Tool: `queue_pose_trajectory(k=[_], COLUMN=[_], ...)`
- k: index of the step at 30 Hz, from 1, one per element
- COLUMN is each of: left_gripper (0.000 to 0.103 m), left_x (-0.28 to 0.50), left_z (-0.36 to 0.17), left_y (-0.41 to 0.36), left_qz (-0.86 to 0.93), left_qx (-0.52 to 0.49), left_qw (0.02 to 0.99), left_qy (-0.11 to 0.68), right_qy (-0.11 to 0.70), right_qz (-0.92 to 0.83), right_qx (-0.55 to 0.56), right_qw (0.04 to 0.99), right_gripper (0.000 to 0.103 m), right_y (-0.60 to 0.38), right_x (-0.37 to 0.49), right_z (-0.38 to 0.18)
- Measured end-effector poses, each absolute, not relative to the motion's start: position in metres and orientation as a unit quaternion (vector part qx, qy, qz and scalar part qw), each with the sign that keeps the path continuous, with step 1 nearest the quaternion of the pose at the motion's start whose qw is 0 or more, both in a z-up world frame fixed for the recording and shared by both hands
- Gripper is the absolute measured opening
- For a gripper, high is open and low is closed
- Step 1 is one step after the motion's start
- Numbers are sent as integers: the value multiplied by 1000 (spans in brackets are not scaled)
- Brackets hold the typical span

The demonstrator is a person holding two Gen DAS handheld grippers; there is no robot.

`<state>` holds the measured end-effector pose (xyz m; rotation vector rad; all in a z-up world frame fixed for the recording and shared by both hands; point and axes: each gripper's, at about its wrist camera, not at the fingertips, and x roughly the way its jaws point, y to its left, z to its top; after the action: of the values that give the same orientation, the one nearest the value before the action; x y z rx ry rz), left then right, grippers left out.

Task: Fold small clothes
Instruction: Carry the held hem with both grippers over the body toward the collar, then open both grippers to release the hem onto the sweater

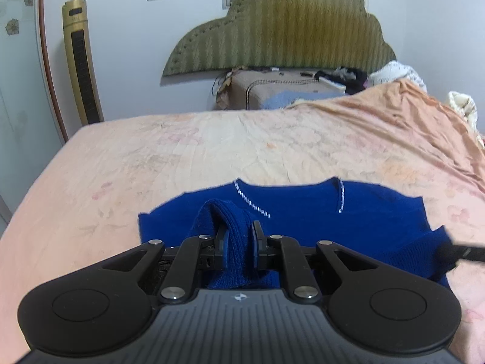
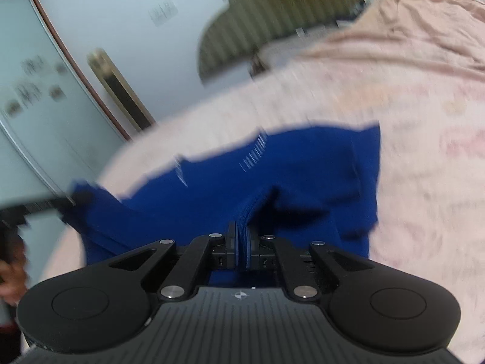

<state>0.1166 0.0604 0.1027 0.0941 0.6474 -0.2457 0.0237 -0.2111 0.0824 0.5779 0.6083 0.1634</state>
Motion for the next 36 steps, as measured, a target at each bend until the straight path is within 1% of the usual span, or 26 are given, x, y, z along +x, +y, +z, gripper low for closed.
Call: queue_pose_trajectory(k=[2,5,7,14,26,36], left_gripper=[14,14,14,14,14,14], left_x=[122,133,136,157,200,231], left_z=[102,97,98,101,75,46], left_y=[59,59,57,49,38,28], left_qz=[-113,-113,-114,-108,-99,-89], left_qx=[53,34,31,41,60,85], left_qw=[941,936,936,938,924,909], left_qy=[315,332,331,328,365,398], right_qy=[275,267,250,215,228,257], right_qz=[76,39,36,8,-26,-41], right_qx=[307,307,321,311,325,316], right_qw=[908,913,913,926,918,912], right_gripper=[9,9,9,9,9,9], right_y=[-223,-229,-231,-241,-252,-254], right_x=[23,32,37,58,96,131], right_z=[91,96,100,107,84,63])
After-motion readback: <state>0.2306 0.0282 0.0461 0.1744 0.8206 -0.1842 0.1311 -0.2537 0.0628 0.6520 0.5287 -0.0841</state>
